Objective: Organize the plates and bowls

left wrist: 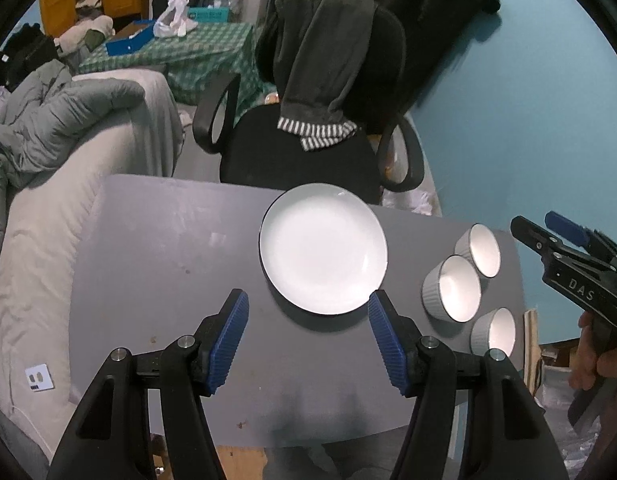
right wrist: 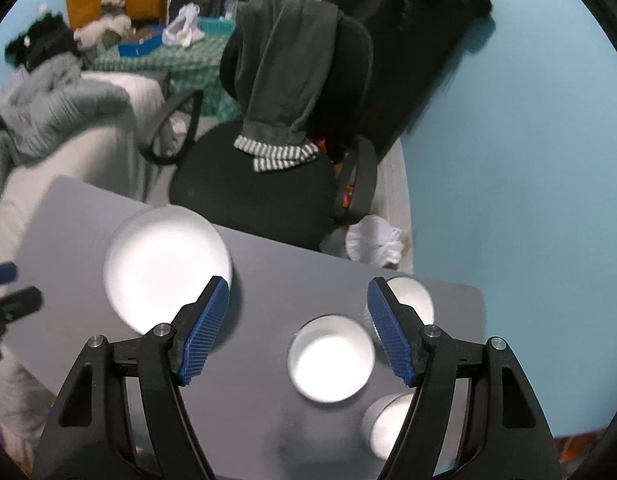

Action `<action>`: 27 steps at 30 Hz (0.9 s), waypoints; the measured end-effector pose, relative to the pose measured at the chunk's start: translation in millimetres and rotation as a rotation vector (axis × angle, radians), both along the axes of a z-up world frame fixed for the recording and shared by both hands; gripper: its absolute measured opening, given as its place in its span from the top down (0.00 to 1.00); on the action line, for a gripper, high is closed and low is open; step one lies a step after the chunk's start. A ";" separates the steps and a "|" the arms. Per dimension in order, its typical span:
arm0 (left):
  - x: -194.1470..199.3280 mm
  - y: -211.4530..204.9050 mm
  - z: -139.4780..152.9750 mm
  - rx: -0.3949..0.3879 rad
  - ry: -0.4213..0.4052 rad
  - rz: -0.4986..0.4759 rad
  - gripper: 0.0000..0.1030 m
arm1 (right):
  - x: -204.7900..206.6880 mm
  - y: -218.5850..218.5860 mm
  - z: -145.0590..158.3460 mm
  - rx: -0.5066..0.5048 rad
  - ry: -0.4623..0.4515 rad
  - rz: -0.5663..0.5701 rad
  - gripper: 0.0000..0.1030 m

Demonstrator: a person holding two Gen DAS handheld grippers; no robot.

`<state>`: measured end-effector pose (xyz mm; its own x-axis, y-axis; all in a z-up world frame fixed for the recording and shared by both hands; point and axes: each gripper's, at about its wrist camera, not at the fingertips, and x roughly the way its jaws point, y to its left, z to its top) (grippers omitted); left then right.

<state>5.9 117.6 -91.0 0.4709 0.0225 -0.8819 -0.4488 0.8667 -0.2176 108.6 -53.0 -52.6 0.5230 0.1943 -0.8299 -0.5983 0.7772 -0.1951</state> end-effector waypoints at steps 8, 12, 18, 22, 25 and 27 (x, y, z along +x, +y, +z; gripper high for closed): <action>-30.4 -13.9 42.6 0.085 -0.075 -0.019 0.34 | -30.8 -23.2 34.3 0.094 -0.008 -0.062 0.30; -37.5 -21.6 53.5 0.119 -0.088 -0.043 0.30 | -43.2 -38.1 47.8 0.128 -0.007 -0.101 0.29; -45.2 -32.0 73.4 0.184 -0.115 -0.083 0.24 | -56.2 -53.4 62.6 0.177 -0.003 -0.150 0.29; -49.5 -41.3 86.3 0.224 -0.129 -0.115 0.22 | -64.4 -64.9 70.3 0.201 -0.004 -0.188 0.29; -51.0 -49.2 97.7 0.245 -0.144 -0.143 0.22 | -70.0 -71.1 73.4 0.203 -0.014 -0.205 0.29; -52.0 -53.7 101.9 0.241 -0.152 -0.155 0.22 | -73.2 -73.2 73.9 0.198 -0.021 -0.213 0.29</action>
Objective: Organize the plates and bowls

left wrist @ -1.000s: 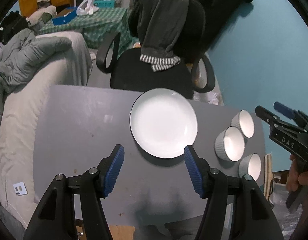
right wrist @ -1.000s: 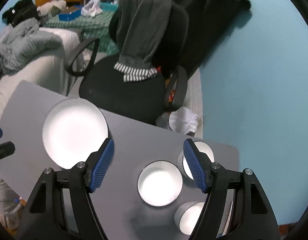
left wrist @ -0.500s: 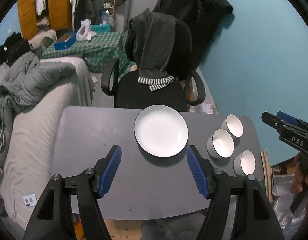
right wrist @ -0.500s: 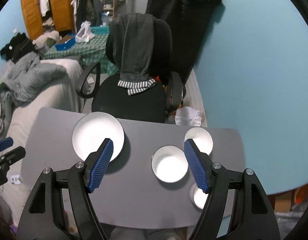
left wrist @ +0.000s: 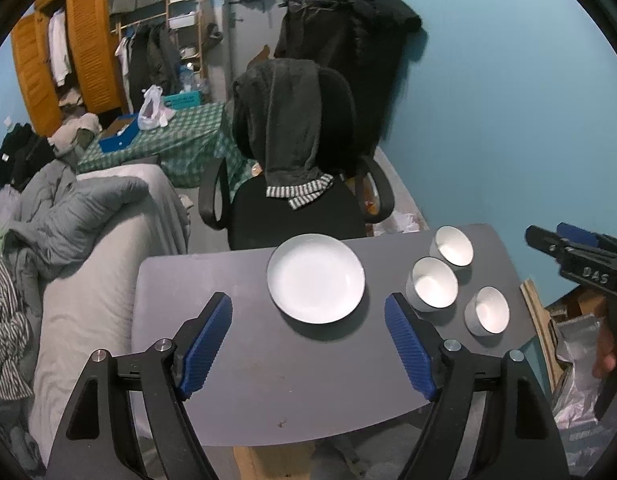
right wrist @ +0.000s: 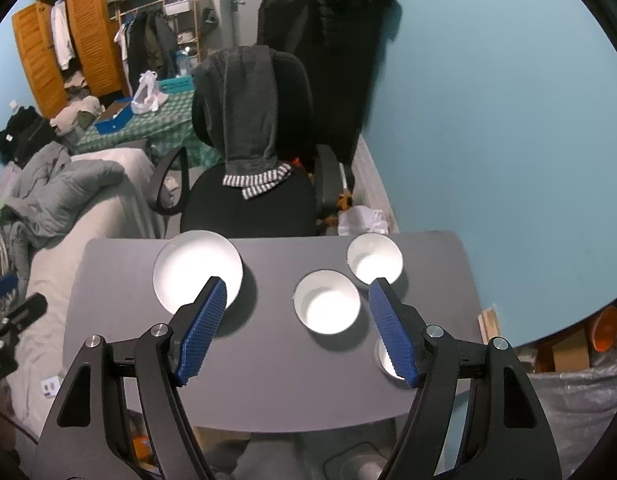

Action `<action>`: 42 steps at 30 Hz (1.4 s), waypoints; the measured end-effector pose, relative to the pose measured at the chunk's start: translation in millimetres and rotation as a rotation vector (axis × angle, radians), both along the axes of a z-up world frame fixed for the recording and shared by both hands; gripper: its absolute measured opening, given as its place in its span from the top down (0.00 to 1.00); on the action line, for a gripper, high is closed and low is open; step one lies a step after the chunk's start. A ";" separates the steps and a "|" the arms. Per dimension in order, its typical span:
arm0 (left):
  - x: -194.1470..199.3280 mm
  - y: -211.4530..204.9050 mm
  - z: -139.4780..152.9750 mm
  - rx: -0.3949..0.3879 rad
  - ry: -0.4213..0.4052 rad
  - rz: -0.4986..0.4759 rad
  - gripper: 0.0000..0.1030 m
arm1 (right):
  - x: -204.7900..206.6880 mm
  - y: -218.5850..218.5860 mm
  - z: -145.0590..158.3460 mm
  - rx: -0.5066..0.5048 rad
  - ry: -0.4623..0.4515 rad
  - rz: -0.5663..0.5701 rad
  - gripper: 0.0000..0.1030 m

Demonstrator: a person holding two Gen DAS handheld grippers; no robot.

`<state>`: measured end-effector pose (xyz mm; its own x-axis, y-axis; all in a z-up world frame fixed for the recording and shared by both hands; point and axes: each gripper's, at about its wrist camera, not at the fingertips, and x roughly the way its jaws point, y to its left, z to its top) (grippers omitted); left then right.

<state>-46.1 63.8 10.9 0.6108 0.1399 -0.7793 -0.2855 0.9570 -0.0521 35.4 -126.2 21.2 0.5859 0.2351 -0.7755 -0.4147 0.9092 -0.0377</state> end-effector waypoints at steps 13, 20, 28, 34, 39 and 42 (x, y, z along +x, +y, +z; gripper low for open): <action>21.3 -26.1 1.6 -0.061 -0.003 -0.129 0.22 | -9.9 -35.6 7.9 0.007 -0.008 -0.127 0.29; 43.8 -46.4 4.7 -0.084 -0.024 -0.200 0.22 | -10.6 -61.0 9.0 0.005 -0.005 -0.199 0.29; 79.8 -78.8 4.0 -0.094 -0.010 -0.303 0.22 | -5.8 -96.6 3.9 0.011 0.019 -0.291 0.29; 102.5 -100.5 -0.6 -0.098 0.003 -0.333 0.22 | 9.0 -115.5 -1.6 0.029 0.046 -0.332 0.29; 122.4 -118.2 -9.7 -0.090 0.029 -0.342 0.22 | 25.3 -127.1 -7.6 0.024 0.066 -0.338 0.29; 136.0 -127.0 -17.1 -0.084 0.054 -0.341 0.22 | 36.8 -132.7 -12.3 0.026 0.087 -0.336 0.29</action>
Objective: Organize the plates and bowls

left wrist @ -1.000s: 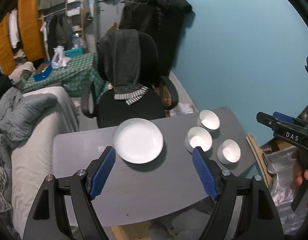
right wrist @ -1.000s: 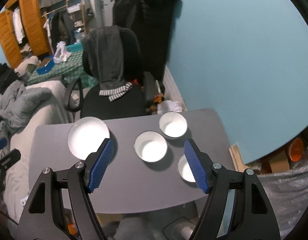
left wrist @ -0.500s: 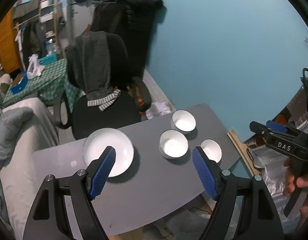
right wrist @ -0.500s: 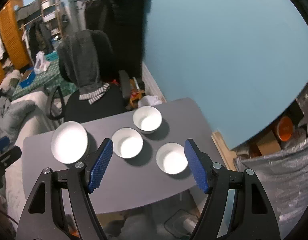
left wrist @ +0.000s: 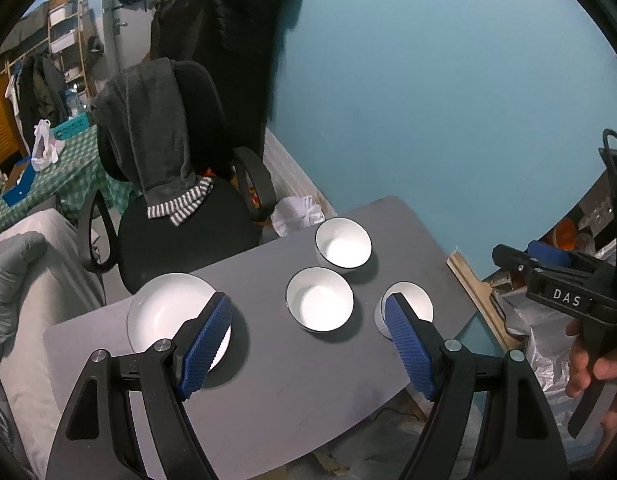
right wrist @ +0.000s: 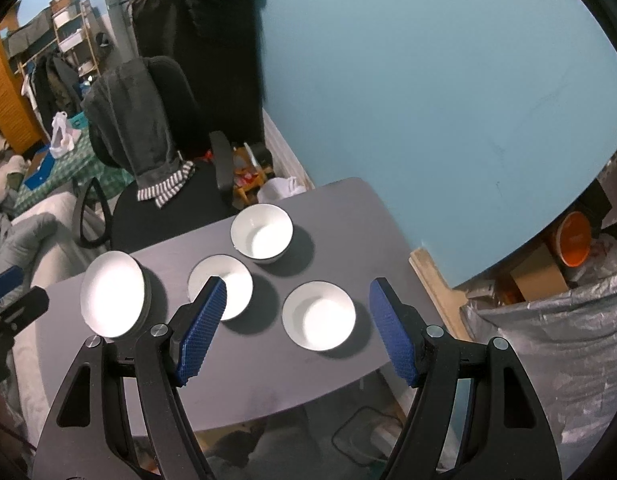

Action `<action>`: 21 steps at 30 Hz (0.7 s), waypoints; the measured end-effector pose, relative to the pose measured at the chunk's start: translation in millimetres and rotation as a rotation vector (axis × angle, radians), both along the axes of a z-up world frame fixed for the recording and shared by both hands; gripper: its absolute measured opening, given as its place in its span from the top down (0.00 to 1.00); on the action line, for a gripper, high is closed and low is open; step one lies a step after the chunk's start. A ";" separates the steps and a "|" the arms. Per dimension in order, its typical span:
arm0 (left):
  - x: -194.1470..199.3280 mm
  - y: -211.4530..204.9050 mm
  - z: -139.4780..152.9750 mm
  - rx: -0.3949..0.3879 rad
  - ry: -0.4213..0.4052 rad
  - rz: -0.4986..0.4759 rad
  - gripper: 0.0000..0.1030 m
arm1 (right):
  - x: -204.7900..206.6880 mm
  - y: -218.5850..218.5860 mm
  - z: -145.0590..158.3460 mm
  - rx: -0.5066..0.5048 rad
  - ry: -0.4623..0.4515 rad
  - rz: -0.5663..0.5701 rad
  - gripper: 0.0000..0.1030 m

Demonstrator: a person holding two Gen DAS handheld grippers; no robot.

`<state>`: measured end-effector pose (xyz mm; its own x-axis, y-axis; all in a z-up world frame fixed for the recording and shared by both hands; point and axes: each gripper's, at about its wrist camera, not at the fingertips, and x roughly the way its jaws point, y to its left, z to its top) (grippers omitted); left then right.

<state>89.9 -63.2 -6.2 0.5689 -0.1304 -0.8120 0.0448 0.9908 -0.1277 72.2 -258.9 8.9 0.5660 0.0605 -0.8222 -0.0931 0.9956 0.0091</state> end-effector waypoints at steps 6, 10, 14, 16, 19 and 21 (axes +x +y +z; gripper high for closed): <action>18.7 -12.1 -12.3 0.003 0.029 0.025 0.22 | 22.4 -9.8 -7.7 -0.002 0.027 0.026 0.29; 28.7 -15.1 -20.8 0.001 0.052 0.045 0.22 | 38.8 -15.1 -15.7 0.006 0.047 0.049 0.29; 38.7 -15.8 -27.3 0.004 0.069 0.067 0.22 | 53.7 -18.7 -22.5 0.027 0.069 0.070 0.29; 43.4 -16.1 -30.6 0.004 0.075 0.076 0.22 | 62.1 -18.9 -25.9 0.038 0.082 0.085 0.29; 52.2 -18.5 -37.3 0.008 0.087 0.088 0.22 | 73.3 -18.8 -32.3 0.041 0.097 0.107 0.29; 58.3 -19.8 -43.0 0.010 0.100 0.096 0.22 | 79.7 -17.8 -36.6 0.040 0.108 0.123 0.29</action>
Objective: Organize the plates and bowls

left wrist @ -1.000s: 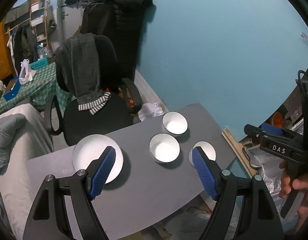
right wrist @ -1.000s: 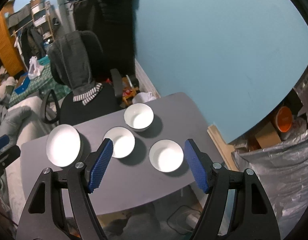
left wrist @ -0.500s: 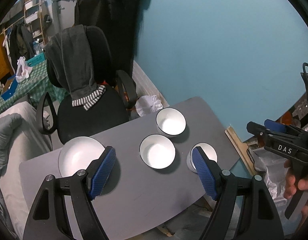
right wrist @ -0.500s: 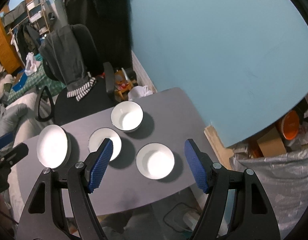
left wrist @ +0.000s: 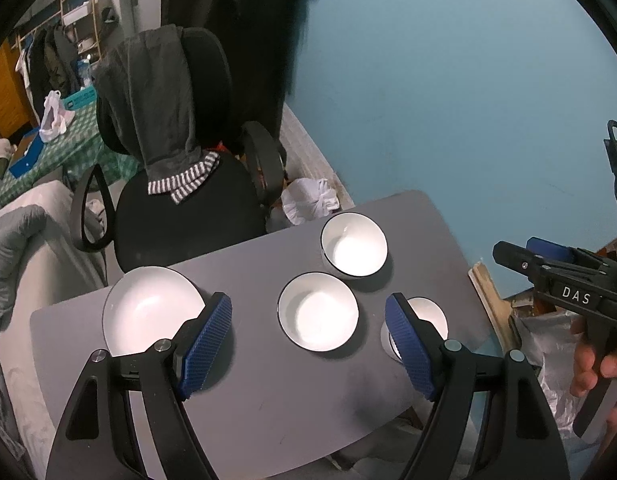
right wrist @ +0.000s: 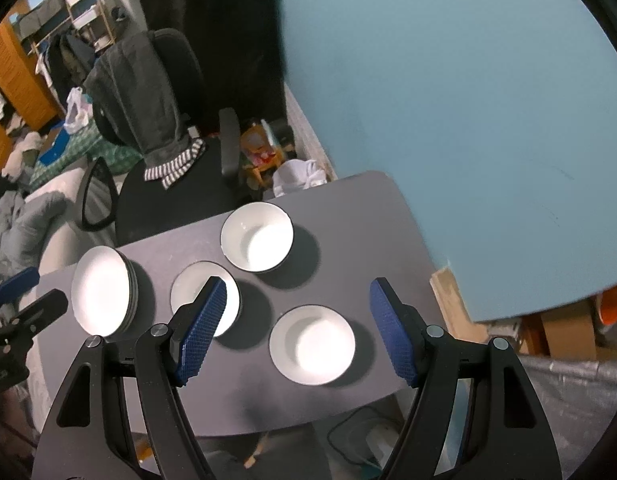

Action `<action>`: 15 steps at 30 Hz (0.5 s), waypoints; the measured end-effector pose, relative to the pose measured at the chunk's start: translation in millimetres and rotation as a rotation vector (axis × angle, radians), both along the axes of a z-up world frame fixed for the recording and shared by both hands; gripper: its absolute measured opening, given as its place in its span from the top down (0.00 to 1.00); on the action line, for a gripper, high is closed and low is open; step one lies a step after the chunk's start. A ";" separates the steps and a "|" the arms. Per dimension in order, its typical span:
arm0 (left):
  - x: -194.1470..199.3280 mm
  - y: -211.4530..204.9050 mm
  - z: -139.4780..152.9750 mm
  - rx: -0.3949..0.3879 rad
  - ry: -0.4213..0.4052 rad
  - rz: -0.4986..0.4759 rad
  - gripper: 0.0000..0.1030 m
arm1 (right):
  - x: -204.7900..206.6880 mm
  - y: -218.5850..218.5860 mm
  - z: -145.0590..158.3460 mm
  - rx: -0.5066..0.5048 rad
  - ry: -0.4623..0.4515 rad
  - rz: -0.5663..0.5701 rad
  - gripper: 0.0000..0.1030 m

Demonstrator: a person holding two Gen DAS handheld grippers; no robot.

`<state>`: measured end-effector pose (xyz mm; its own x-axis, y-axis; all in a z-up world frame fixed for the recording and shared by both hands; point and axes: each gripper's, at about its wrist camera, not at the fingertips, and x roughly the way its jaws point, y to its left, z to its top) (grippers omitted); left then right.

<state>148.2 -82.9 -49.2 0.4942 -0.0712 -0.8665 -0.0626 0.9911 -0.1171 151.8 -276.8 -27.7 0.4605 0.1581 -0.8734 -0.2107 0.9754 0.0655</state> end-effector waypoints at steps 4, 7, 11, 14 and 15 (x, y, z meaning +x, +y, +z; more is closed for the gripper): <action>8.4 -1.2 -10.3 -0.013 0.022 0.018 0.22 | 13.4 1.2 -9.4 0.002 0.023 0.031 0.29; 14.8 -2.2 -17.1 -0.015 0.032 0.028 0.22 | 23.1 2.7 -17.8 -0.009 0.035 0.059 0.29; 22.1 -4.0 -28.0 -0.007 0.044 0.042 0.22 | 33.9 5.7 -28.2 -0.013 0.060 0.091 0.29; 27.0 -2.7 -36.0 -0.002 0.050 0.051 0.22 | 41.3 8.2 -36.7 -0.013 0.078 0.110 0.29; 28.7 -2.4 -39.0 0.000 0.054 0.053 0.22 | 43.4 9.8 -40.4 -0.017 0.084 0.117 0.29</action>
<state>176.9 -85.4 -88.2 0.4500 -0.0462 -0.8918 -0.1209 0.9863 -0.1121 195.3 -267.0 -68.1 0.3645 0.1912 -0.9114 -0.3177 0.9455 0.0713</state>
